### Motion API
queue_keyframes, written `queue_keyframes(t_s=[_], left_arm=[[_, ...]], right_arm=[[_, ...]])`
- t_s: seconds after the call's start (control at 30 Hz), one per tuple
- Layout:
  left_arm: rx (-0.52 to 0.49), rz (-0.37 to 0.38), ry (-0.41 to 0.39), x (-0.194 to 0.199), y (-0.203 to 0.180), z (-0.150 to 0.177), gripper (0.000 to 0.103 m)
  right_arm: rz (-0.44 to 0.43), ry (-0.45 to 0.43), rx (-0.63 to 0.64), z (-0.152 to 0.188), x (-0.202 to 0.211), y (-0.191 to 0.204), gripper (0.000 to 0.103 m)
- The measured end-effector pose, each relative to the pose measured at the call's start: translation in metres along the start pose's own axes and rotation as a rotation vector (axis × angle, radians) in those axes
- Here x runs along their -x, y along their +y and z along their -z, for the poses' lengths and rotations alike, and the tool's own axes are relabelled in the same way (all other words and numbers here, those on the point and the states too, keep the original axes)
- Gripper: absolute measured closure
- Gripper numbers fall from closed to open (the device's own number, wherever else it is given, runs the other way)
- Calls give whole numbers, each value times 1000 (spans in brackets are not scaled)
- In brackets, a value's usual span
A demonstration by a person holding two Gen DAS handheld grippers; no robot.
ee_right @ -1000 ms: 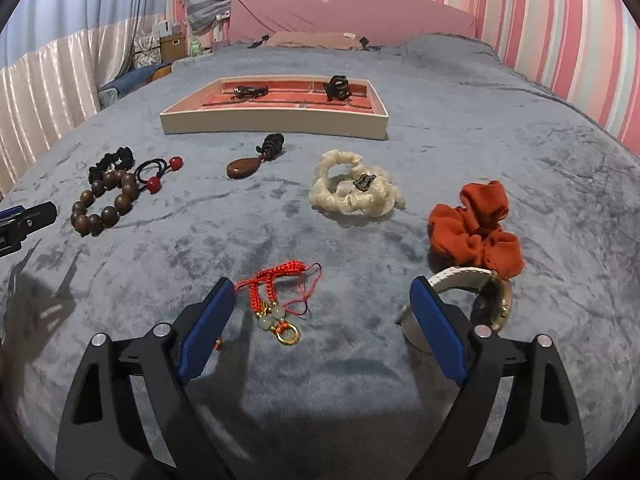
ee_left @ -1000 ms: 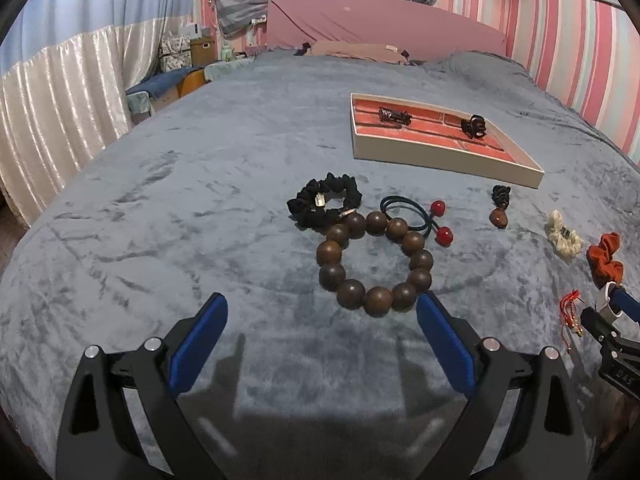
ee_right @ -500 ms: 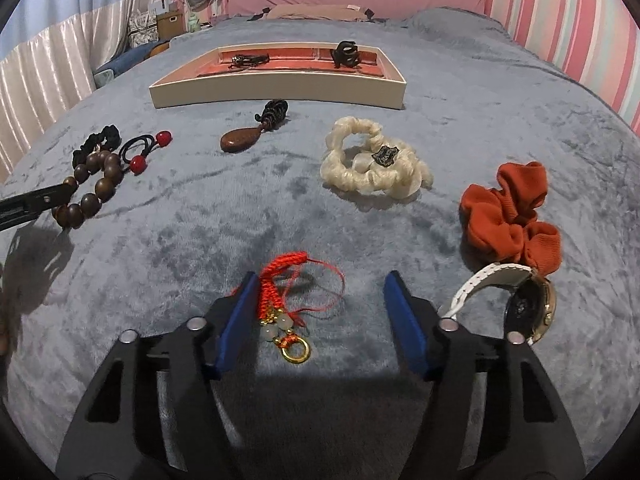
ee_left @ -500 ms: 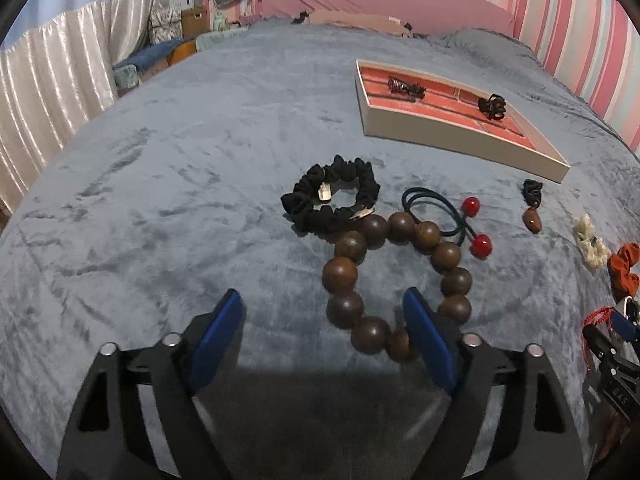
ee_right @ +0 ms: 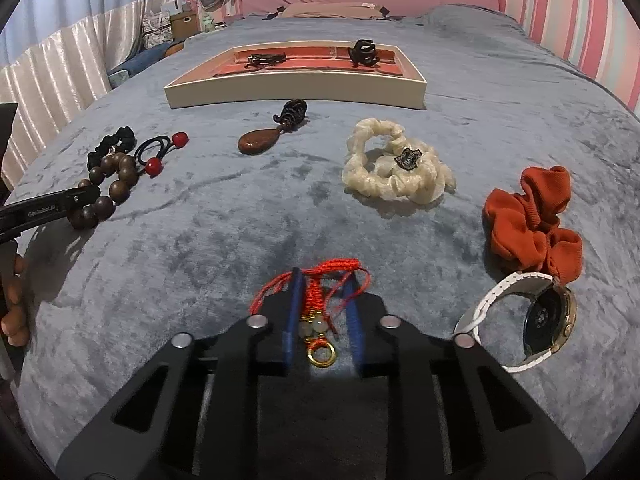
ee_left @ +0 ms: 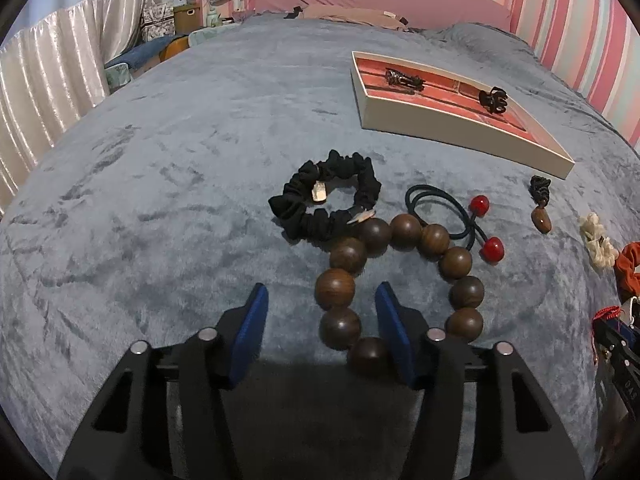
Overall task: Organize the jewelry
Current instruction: 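Grasp the wooden bead bracelet with left tool while right tool grasps red cord charm, then carry both items into the tray and open both tools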
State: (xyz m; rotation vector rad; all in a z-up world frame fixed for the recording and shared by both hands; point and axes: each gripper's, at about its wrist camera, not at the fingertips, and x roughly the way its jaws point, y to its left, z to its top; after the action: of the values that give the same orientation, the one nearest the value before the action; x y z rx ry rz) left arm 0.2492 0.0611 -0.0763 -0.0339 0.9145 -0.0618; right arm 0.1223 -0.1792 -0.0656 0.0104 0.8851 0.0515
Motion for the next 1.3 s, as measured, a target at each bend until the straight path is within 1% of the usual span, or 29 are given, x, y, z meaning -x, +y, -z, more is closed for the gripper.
queue_keyframes(t_s=[0.1,0.17,0.27,0.33,0.37,0.4,0.43,0.67,0.8,0.93,1.07,1.2,1.3], left_arm=[[2,5,-4,1,1,0,55],[11,11,-4,0,3,-1,57],[19,3,-5,-3,6,-6,66],[21,2,-6,-3,6,-6,69],[22,1,-8,-2,7,-6,72],[20,1,-11,-1,7,-6,79],[18,7,-12,-1,6,-5,83],[7,-4,-36,8,3,-1,83],[6,1,-76,22,2,3,83],[-34,16,-137,40,-6,4,83],[-69,35,-206,62,-18,-3,83],[-99,69,-255,79,-33,-16,83],[-113,90,-278,88,-42,-26,83]], right_arm=[[-11,2,4,-2,-1,1,94],[-14,1,1,-3,0,0,95],[-22,-1,-6,-5,0,-1,96],[-22,-9,-5,-6,1,-1,96],[-22,-11,-2,-7,1,-1,97],[-22,-16,1,-8,1,-1,97],[-23,-20,4,-9,2,-1,97],[-30,-61,33,-14,9,0,97],[-32,-80,30,-17,12,-2,97],[-37,-108,23,-24,17,-5,97],[-49,-135,12,-34,22,-10,97],[-58,-164,1,-48,27,-15,97],[-61,-185,-4,-61,30,-18,97]])
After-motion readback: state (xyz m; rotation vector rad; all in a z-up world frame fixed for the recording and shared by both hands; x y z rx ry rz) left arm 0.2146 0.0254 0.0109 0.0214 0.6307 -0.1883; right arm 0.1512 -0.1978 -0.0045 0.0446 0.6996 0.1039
